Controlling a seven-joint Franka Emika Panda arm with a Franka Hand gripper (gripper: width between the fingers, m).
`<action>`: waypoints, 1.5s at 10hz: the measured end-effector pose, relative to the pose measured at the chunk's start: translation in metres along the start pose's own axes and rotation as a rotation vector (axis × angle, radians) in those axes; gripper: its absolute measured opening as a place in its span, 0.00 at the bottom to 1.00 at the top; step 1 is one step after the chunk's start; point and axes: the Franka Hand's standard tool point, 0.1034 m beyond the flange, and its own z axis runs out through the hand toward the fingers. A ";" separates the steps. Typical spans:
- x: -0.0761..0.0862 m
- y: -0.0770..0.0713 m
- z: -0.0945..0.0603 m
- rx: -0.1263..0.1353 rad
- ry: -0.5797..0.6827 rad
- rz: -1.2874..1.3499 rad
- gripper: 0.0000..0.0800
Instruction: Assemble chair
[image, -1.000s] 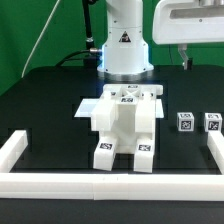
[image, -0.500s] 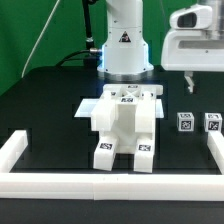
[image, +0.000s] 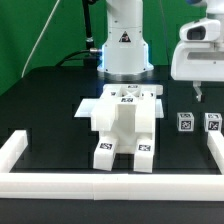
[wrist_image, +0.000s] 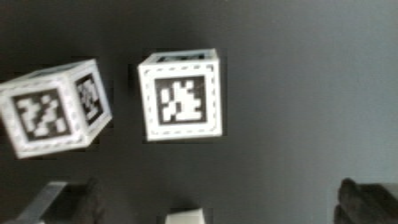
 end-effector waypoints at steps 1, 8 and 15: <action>-0.004 -0.003 0.007 -0.003 0.001 -0.005 0.81; -0.013 0.003 0.039 -0.026 -0.011 -0.016 0.67; -0.013 0.003 0.040 -0.027 -0.011 -0.016 0.35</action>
Offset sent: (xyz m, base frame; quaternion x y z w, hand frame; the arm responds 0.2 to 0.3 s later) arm -0.0033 0.0028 -0.0215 0.0038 0.0102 0.0081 0.9999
